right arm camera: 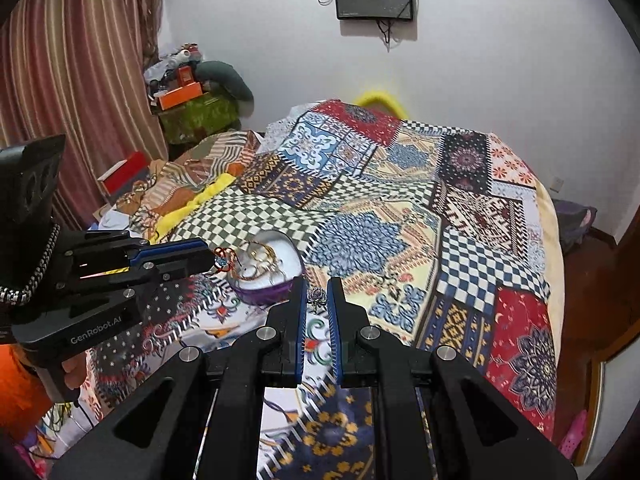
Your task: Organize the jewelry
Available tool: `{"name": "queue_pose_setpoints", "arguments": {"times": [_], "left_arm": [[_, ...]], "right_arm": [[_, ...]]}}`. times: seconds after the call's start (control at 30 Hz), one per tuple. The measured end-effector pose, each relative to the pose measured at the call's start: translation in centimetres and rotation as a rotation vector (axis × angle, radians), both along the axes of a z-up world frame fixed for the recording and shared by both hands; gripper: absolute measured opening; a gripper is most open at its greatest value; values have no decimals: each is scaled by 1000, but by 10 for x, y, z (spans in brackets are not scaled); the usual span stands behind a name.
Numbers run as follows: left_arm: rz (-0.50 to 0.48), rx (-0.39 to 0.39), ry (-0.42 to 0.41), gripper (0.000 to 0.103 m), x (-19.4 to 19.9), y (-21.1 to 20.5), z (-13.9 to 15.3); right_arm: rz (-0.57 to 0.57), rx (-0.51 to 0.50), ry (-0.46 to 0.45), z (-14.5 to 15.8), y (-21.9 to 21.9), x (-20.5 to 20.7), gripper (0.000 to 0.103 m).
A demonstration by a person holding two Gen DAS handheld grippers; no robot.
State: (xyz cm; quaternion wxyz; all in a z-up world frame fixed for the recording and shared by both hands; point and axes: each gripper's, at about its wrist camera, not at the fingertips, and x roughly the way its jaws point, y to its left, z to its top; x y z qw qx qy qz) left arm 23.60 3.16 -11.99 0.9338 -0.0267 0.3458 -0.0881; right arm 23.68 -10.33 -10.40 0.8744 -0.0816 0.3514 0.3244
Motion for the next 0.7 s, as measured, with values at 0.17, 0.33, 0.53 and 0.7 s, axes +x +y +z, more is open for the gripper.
{"name": "queue_pose_setpoints", "arguments": {"times": [0.17,0.33,0.53,0.7], "left_arm": [[30,-2,-9,6,4,17,2],[51,0,-10,6,10,29,0],[67,2,-1,6,22,40,-9],[74,-5,7,6,34,46,-15]], "right_arm": [[20,18,4,-2,16,6,9],[46,32,18,-7,31,14,9],[66,35,36,-16,45,25,9],[75,31,48,-22,53,34,9]]}}
